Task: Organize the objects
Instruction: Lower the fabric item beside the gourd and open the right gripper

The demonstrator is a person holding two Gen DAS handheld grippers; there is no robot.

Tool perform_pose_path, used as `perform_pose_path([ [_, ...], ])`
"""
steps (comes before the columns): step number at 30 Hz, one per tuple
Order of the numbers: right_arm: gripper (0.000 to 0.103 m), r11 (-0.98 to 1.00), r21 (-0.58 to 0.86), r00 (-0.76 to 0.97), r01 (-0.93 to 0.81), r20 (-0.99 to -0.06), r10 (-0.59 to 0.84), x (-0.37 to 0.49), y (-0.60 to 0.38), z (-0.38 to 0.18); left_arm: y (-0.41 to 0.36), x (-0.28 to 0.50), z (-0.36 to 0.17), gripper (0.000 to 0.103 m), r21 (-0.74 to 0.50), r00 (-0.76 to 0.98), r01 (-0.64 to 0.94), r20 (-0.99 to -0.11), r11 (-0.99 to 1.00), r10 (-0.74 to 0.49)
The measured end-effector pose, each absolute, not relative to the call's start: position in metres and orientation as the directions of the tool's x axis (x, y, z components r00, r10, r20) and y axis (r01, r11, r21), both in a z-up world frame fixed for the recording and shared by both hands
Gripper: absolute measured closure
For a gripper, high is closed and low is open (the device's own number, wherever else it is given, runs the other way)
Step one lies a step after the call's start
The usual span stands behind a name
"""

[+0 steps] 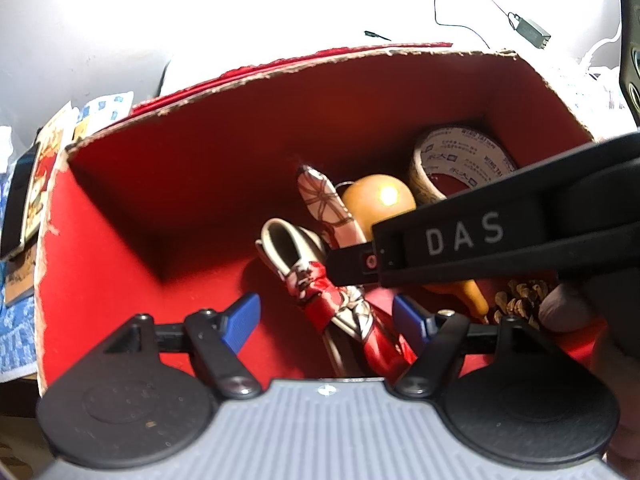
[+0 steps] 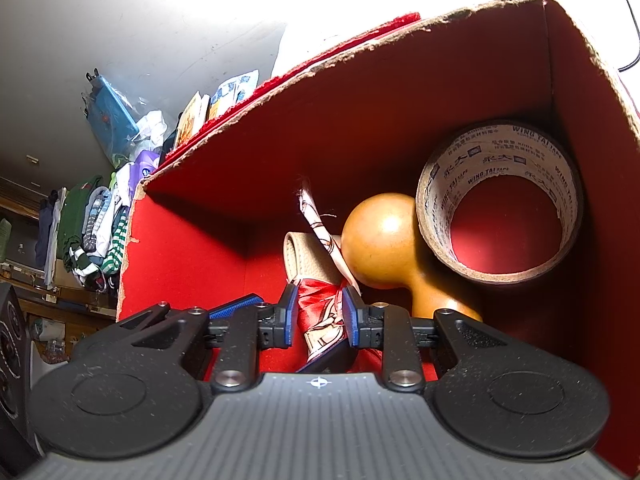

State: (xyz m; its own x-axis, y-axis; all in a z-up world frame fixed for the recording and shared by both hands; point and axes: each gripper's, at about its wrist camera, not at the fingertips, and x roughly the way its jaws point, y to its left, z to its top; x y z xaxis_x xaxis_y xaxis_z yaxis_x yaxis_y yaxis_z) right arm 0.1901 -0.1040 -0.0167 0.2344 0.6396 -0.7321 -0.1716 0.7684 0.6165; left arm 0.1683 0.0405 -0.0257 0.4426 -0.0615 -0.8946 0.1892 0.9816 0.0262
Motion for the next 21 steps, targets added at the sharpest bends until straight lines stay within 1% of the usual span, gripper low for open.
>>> perform_pose_path([
  [13,0.076,0.769,0.615,0.241,-0.175,-0.731,0.639,0.186,-0.1,-0.014,0.038,0.165,-0.026,0.028,0.049,0.458,0.193,-0.888,0.98,-0.046],
  [16,0.076,0.777,0.602,0.265,-0.184,-0.731,0.629,0.183,-0.099,-0.011,0.038,0.164,-0.025,0.024,0.051,0.46,0.193,-0.887,0.98,-0.045],
  [21,0.076,0.799,0.572,0.344,-0.185,-0.724,0.597,0.175,-0.103,-0.002,0.04,0.159,-0.017,0.024,0.051,0.467,0.18,-0.883,0.982,-0.039],
])
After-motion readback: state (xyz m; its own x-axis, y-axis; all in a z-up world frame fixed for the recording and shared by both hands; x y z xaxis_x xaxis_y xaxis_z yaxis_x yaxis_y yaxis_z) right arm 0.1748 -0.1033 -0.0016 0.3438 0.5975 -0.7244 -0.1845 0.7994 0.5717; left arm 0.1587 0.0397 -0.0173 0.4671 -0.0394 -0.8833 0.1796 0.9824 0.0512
